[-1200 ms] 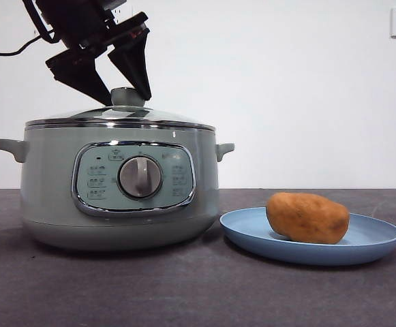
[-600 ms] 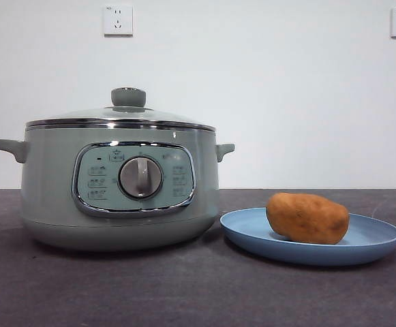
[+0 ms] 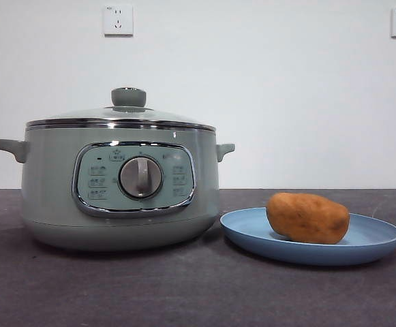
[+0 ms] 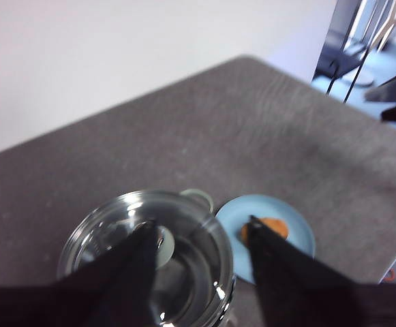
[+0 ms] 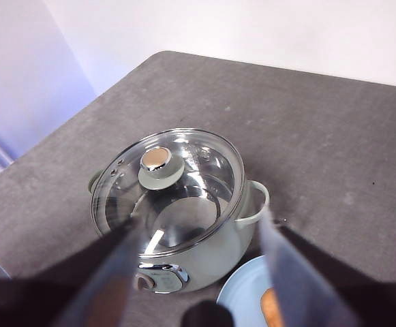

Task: Take the potato out from the steamer,put the potato on the plate,close the lid

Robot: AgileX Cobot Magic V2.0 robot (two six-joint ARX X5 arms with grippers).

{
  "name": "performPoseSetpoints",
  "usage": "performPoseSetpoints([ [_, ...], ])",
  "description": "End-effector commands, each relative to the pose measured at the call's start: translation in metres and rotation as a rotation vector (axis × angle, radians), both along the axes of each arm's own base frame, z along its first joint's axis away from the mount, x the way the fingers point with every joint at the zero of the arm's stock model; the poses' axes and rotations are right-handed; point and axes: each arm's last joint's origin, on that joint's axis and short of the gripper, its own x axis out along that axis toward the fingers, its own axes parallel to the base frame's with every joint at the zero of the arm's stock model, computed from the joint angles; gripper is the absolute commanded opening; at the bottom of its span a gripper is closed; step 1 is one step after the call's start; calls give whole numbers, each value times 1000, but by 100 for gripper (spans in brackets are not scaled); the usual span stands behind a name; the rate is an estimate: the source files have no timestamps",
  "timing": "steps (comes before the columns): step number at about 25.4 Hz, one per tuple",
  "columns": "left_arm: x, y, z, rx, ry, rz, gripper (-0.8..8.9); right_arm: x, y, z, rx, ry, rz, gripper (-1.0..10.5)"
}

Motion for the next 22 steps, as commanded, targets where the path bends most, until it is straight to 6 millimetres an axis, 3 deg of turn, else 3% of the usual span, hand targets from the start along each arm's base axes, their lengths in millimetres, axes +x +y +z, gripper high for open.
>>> performPoseSetpoints([
  [1,-5,2,3,6,-35,0,-8,0,0,1,-9,-17,5,-12],
  [22,1,0,-3,14,34,6,-4,1,0,2,-6,-31,1,1],
])
